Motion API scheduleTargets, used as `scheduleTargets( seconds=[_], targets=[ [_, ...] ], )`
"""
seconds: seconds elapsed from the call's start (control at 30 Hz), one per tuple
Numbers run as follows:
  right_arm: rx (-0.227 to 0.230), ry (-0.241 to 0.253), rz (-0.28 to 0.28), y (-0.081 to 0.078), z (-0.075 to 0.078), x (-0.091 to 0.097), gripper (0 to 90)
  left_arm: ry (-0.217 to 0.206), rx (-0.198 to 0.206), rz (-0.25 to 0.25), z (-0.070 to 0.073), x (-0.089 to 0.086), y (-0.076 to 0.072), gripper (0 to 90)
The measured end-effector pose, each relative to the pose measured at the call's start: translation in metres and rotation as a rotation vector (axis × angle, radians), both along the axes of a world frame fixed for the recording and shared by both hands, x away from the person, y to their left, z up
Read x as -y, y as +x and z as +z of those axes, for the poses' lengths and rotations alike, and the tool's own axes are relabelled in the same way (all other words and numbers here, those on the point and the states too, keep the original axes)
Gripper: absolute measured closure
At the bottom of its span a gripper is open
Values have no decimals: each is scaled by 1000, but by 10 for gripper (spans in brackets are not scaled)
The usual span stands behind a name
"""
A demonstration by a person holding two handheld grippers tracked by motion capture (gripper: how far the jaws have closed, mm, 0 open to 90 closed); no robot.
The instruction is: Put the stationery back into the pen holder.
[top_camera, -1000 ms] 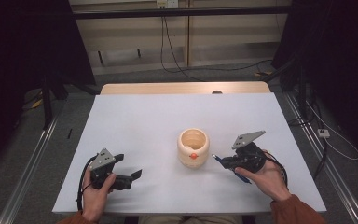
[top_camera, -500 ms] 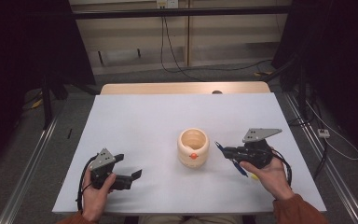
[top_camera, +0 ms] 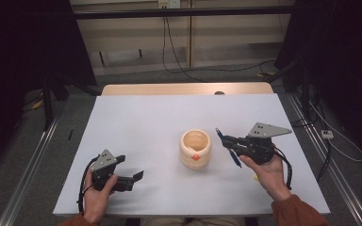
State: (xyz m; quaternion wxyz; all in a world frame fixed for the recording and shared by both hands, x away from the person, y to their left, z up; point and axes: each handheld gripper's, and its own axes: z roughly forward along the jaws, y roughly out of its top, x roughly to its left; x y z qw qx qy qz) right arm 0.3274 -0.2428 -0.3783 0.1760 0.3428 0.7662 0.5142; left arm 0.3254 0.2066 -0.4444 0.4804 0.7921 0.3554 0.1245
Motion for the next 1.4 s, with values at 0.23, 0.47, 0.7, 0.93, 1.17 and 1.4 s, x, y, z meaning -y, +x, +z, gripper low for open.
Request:
scheduleTargets(
  seconds=[0.23, 0.47, 0.7, 0.93, 1.17, 1.4],
  targets=[
    [35, 46, 24, 8, 11, -12, 807, 0, 3, 5, 0, -1, 0, 49],
    [73, 88, 27, 14, 23, -19, 807, 1, 3, 3, 0, -1, 0, 49],
    [131, 112, 31, 21, 32, -29, 807, 0, 3, 7, 0, -2, 0, 49],
    [124, 123, 41, 28, 31, -34, 807, -3, 3, 4, 0, -2, 0, 49],
    [140, 151, 43, 34, 37, -41, 807, -3, 2, 3, 0, -1, 0, 49],
    [153, 173, 65, 42, 40, -59, 806, 0, 2, 4, 0, -2, -1, 49]
  ],
)
